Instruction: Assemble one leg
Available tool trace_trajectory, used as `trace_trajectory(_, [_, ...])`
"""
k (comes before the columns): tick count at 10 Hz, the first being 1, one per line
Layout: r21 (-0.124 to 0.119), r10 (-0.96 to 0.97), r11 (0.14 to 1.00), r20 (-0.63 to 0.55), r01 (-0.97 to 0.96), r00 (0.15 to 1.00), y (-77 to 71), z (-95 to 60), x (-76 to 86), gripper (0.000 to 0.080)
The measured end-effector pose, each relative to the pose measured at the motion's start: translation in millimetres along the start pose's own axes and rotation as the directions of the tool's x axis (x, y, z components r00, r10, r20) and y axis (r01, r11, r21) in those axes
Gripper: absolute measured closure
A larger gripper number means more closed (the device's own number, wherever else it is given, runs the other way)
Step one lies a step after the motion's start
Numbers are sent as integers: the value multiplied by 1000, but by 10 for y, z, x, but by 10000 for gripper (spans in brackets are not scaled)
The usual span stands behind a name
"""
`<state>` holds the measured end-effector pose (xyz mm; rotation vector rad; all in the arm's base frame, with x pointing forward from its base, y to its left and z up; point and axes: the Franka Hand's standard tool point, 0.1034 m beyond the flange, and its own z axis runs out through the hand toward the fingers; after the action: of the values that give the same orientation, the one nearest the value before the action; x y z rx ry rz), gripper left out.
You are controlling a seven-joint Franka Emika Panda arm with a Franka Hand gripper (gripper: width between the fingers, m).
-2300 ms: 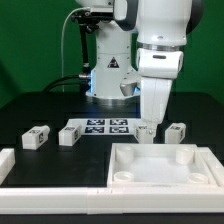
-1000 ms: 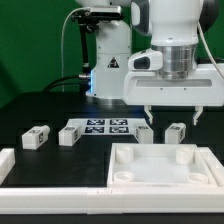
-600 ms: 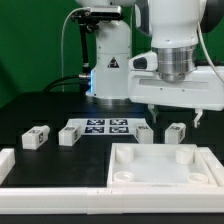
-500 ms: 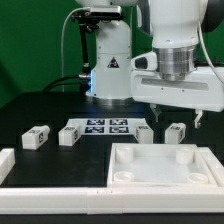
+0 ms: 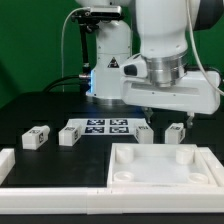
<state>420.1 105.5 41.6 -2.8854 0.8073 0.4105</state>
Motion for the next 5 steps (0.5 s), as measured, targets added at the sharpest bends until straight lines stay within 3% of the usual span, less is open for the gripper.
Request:
trace_trajectory(2, [-6,-12,1000,215,14,977,105,20,-72,151])
trace_trajectory(3, [-10,-2,1000,265,5,964,112,24,-52,151])
trace_trajectory(5, [-41,11,999,472,9,882,145,45,-204,151])
